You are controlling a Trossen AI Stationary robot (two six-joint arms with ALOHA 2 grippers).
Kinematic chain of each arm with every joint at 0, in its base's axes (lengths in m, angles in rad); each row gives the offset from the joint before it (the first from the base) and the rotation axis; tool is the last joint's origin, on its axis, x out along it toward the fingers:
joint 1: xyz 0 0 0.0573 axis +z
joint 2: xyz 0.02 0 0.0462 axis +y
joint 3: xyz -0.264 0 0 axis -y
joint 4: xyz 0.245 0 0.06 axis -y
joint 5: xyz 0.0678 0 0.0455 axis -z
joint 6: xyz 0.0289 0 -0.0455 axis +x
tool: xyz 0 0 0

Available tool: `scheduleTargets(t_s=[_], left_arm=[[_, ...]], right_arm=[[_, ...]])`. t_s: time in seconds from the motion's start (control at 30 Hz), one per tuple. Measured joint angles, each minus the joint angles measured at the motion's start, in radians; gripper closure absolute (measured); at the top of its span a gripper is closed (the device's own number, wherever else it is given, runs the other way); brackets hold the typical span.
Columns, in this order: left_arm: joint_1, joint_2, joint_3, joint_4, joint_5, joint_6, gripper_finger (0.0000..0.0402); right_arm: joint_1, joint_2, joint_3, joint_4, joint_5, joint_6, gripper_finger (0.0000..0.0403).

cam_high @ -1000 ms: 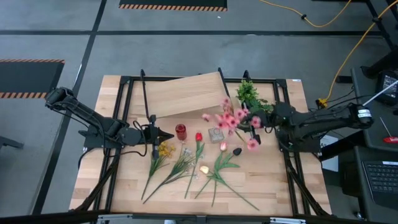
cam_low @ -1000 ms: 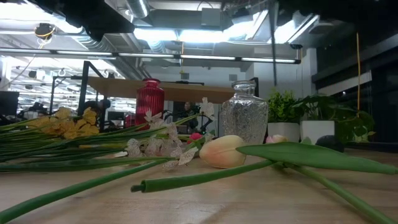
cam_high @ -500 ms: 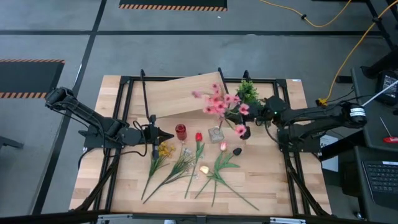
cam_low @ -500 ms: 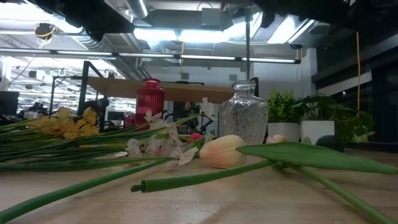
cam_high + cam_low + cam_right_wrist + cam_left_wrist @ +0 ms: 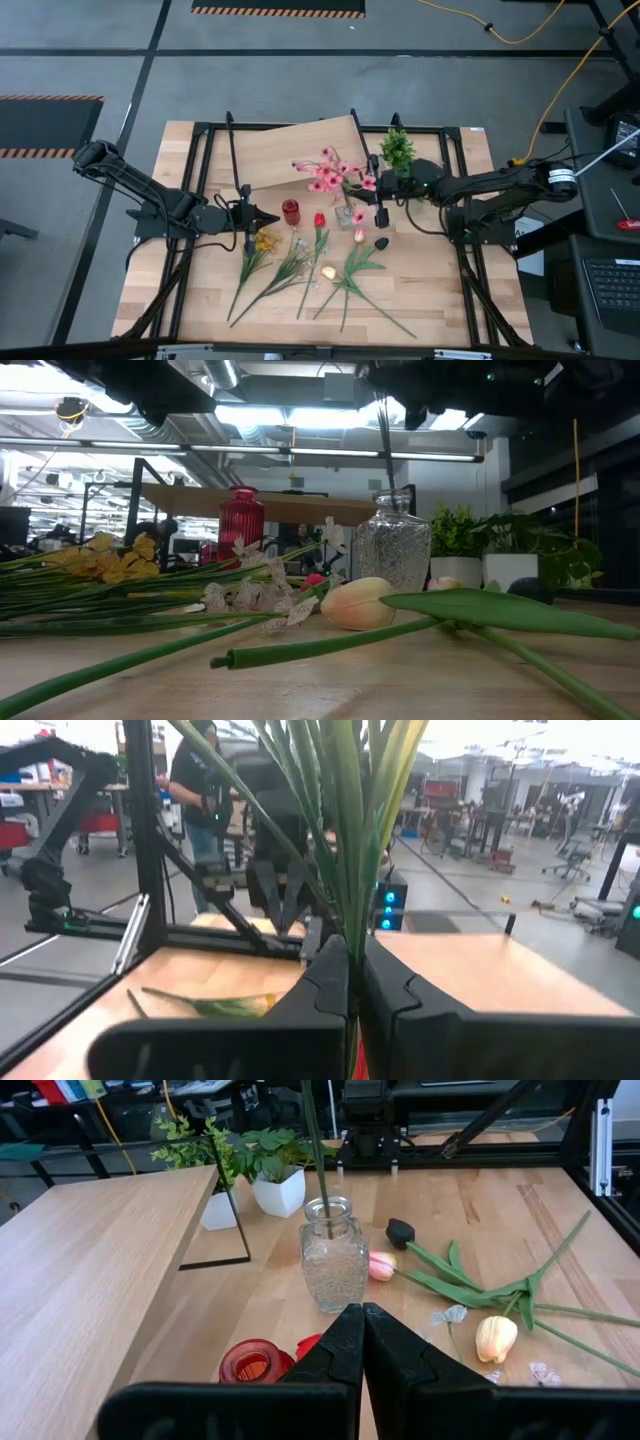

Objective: Pick and place flowers into a vace then onto a shelf
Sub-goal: Put the pink flowers into the transparent vase

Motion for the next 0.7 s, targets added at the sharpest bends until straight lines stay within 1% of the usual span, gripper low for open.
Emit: scheduleTargets(t_s=[0.17, 0.43, 0.57, 0.7], left_arm=[[0.0, 0.0, 0.0, -0.002, 0.0, 0.0, 0.0398], [0.0, 0.0, 0.0, -0.022, 0.0, 0.0, 0.0398], [0.0, 0.0, 0.0, -0.022, 0.0, 0.0, 0.0398], [0.0, 0.0, 0.0, -0.022, 0.0, 0.0, 0.0398]], right_arm=[[0.0, 0.012, -0.054, 0.086, 0.039, 0.001, 0.04], [0.001, 0.011, -0.161, 0.257, 0.056, 0.02, 0.04], [0.003, 0.022, -0.173, 0.273, 0.057, 0.027, 0.04], [0.003, 0.084, -0.173, 0.318, 0.058, 0.02, 0.04]])
